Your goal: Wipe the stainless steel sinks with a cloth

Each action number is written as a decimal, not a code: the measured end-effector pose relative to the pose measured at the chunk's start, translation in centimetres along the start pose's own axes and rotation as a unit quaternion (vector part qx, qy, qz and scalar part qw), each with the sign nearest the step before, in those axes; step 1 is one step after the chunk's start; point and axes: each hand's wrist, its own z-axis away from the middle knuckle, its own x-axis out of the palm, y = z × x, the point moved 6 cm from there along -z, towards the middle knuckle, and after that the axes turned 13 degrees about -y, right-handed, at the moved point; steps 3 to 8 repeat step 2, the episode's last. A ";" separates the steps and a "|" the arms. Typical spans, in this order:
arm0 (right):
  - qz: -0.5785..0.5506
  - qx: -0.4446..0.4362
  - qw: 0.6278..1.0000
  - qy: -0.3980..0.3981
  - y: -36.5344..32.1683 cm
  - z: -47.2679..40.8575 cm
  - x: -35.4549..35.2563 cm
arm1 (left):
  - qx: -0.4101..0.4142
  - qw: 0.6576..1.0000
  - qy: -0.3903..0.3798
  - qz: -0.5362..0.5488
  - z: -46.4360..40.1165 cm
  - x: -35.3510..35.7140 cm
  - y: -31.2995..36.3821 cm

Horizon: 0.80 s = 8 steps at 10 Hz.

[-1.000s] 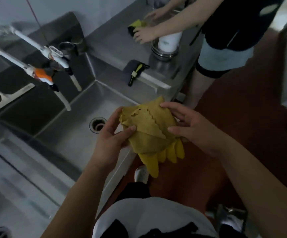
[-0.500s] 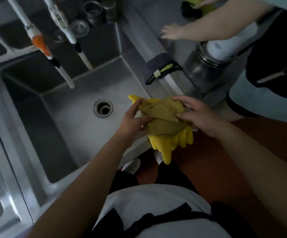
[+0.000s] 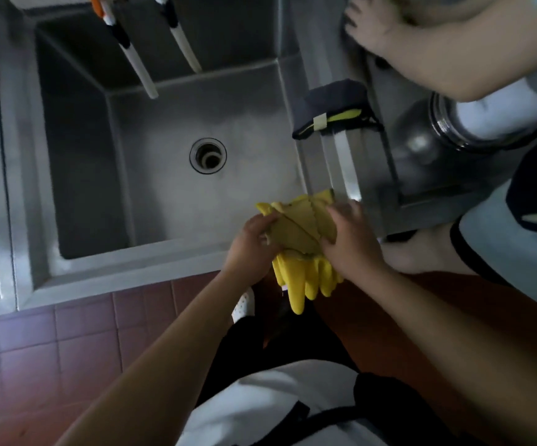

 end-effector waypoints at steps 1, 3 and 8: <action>0.073 -0.006 0.997 0.003 -1.3 0.7 -0.8 | 0.012 0.999 0.000 -0.038 1.0 -1.2 0.0; 0.090 -0.003 0.996 0.010 -2.3 1.2 -1.7 | -0.014 1.000 -0.002 0.013 2.6 -2.7 -0.5; 0.090 -0.003 0.996 0.010 -2.3 1.2 -1.7 | -0.014 1.000 -0.002 0.013 2.6 -2.7 -0.5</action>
